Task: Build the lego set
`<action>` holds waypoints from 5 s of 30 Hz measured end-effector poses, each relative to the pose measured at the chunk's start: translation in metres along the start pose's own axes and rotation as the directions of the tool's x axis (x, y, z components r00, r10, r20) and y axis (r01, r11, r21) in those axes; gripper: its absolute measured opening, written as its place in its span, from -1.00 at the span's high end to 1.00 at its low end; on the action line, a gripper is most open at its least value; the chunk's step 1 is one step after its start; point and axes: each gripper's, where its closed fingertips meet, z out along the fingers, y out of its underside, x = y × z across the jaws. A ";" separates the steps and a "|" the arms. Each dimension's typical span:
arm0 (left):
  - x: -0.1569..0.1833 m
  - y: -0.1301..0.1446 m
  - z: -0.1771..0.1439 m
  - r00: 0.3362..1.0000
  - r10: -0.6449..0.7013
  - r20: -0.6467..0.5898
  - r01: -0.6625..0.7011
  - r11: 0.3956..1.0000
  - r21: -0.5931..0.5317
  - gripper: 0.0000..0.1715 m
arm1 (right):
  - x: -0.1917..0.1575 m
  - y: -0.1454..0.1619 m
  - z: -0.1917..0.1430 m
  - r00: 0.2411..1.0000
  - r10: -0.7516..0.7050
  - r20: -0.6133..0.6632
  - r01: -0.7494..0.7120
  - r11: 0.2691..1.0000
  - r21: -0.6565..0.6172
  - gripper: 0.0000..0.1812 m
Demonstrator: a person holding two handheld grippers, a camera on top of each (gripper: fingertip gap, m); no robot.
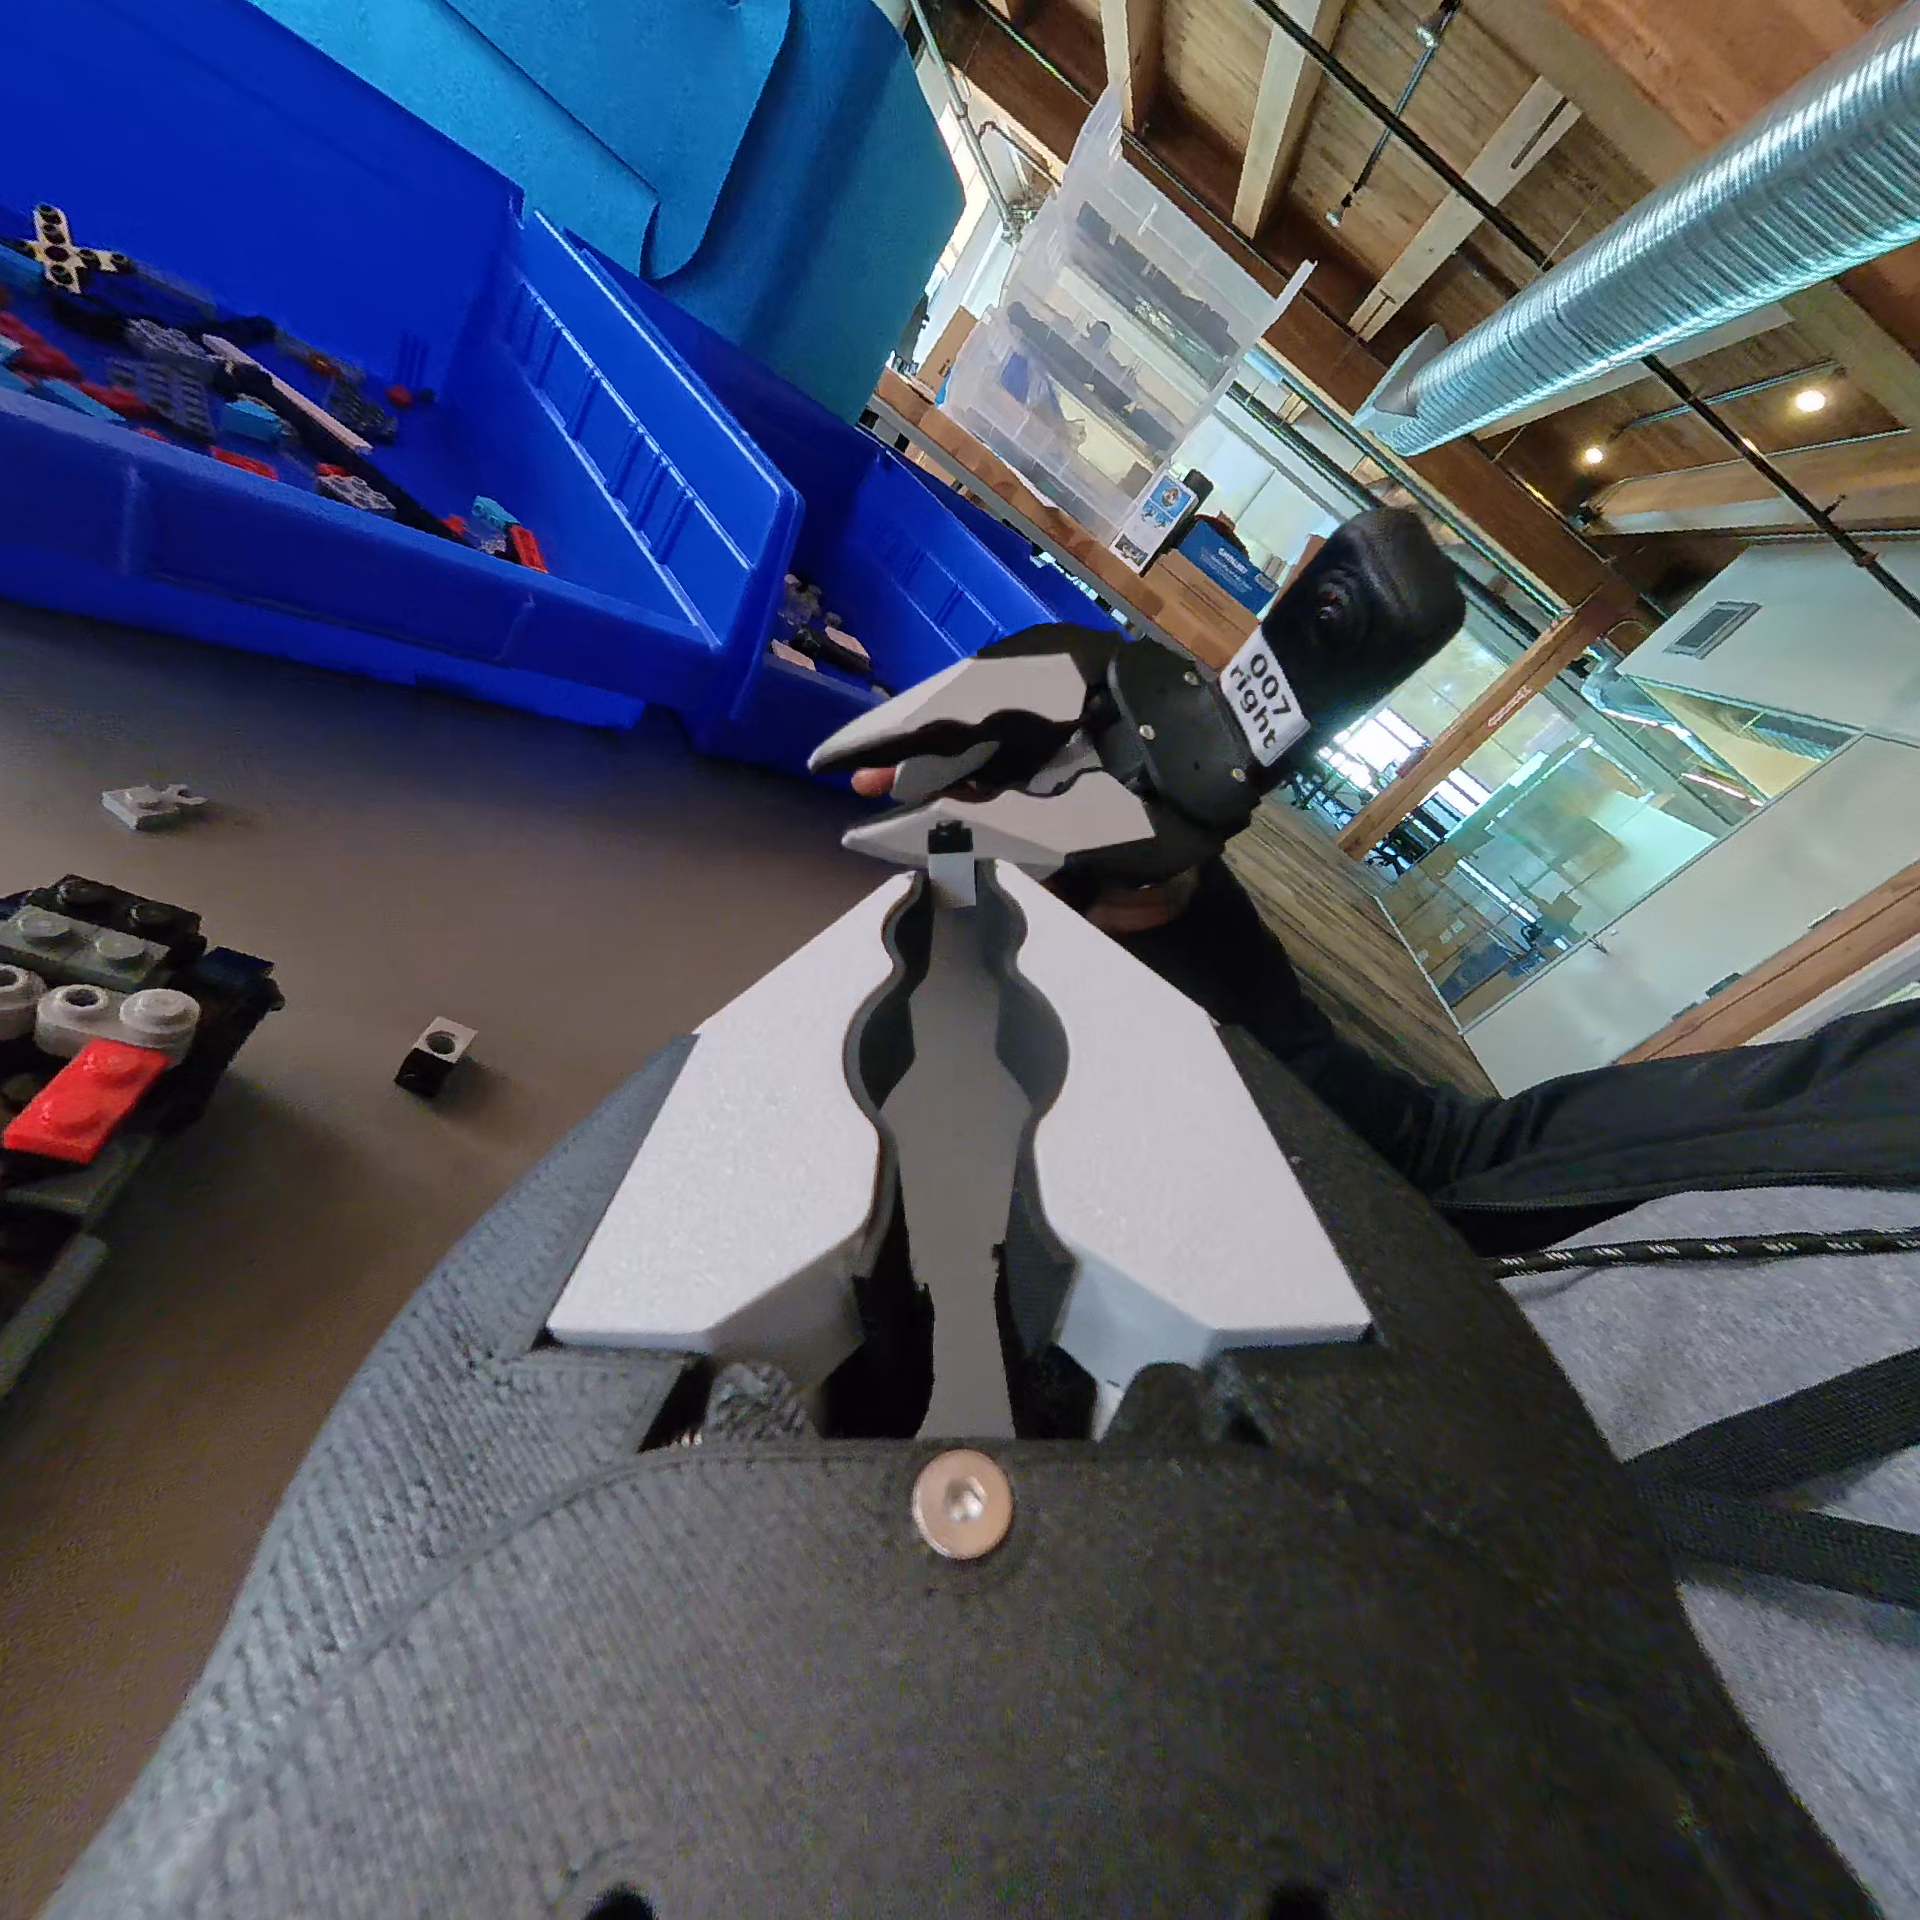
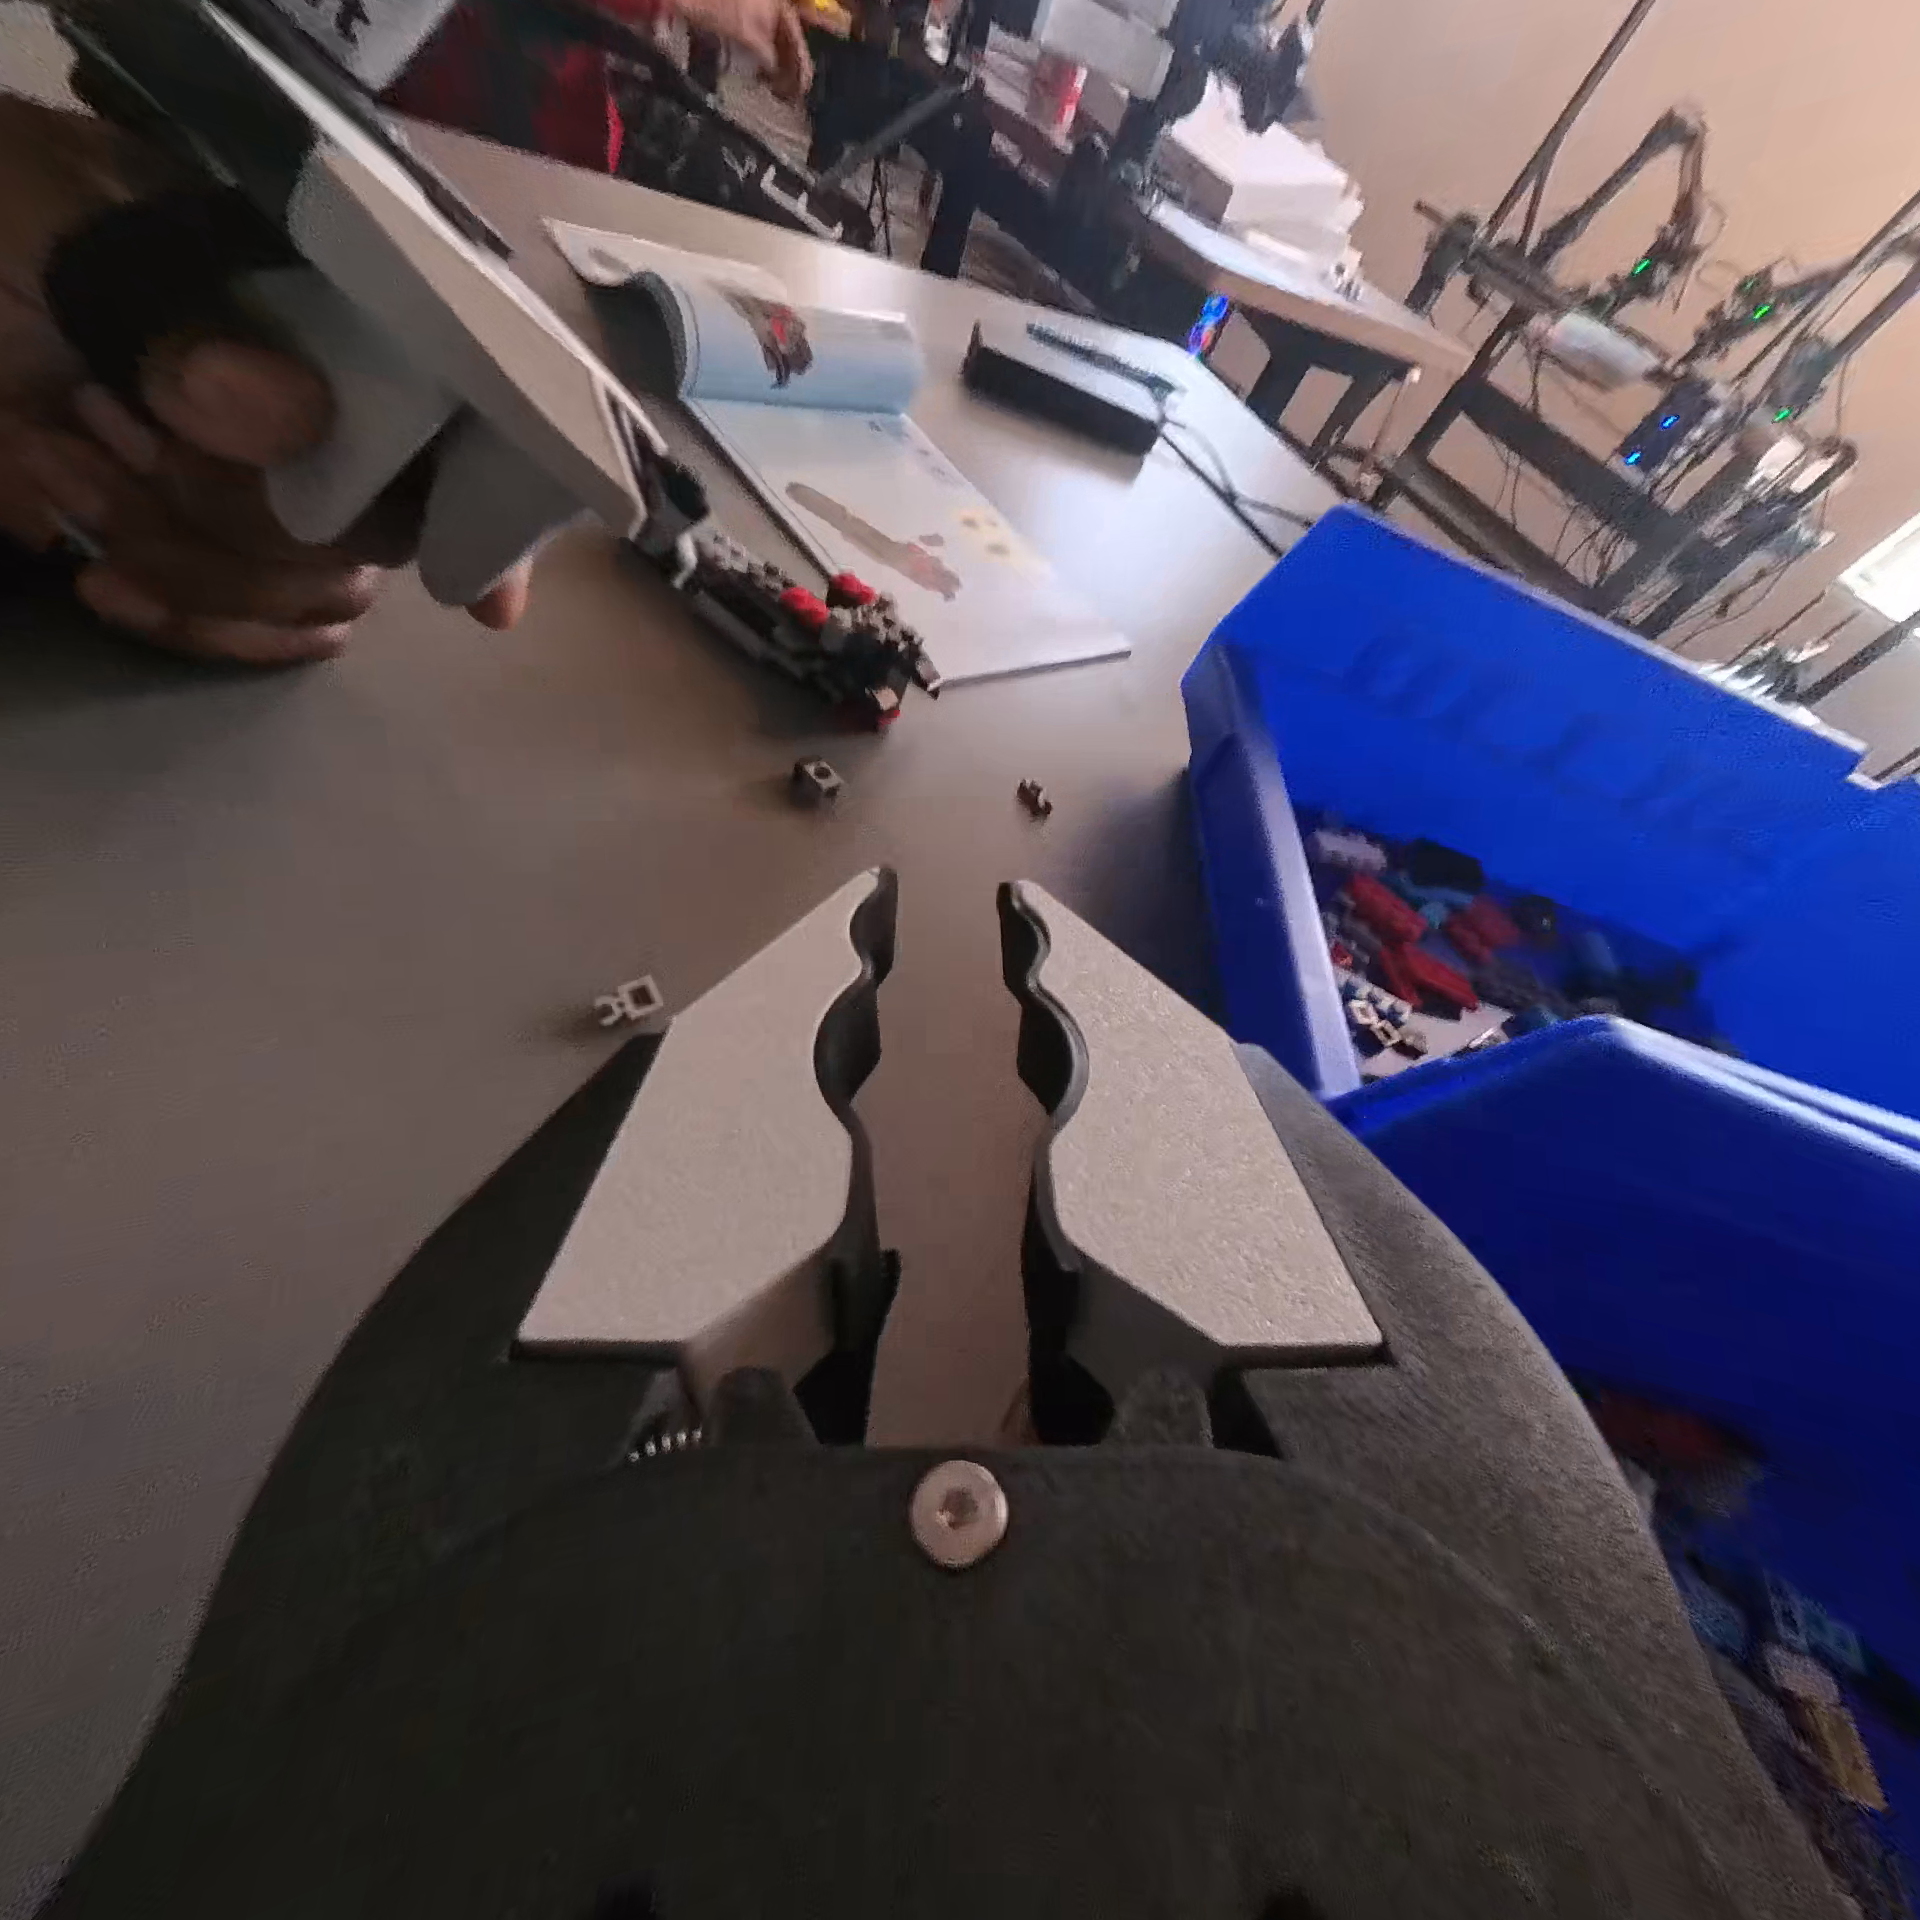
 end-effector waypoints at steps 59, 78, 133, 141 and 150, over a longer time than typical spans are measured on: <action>-0.002 -0.004 -0.003 1.000 -0.011 0.018 0.011 0.999 0.032 0.90 | -0.040 0.029 0.041 0.982 -0.087 0.166 0.131 0.954 -0.270 0.75; -0.004 -0.006 -0.004 1.000 -0.020 0.020 0.019 0.999 0.049 0.91 | -0.039 0.028 0.063 0.977 0.036 0.210 0.034 0.946 -0.323 0.77; -0.008 -0.010 -0.007 0.999 -0.043 0.034 0.040 0.996 0.081 0.90 | -0.009 0.036 0.070 0.992 0.119 0.048 -0.091 0.915 -0.393 0.72; -0.003 -0.014 -0.010 1.000 -0.002 0.030 -0.002 0.994 0.112 0.90 | -0.038 0.033 0.056 0.984 0.140 0.113 -0.085 0.916 -0.392 0.74; -0.003 -0.016 -0.011 1.000 0.000 0.029 -0.004 0.992 0.127 0.90 | -0.021 0.036 0.067 0.992 0.097 0.079 -0.057 0.912 -0.405 0.74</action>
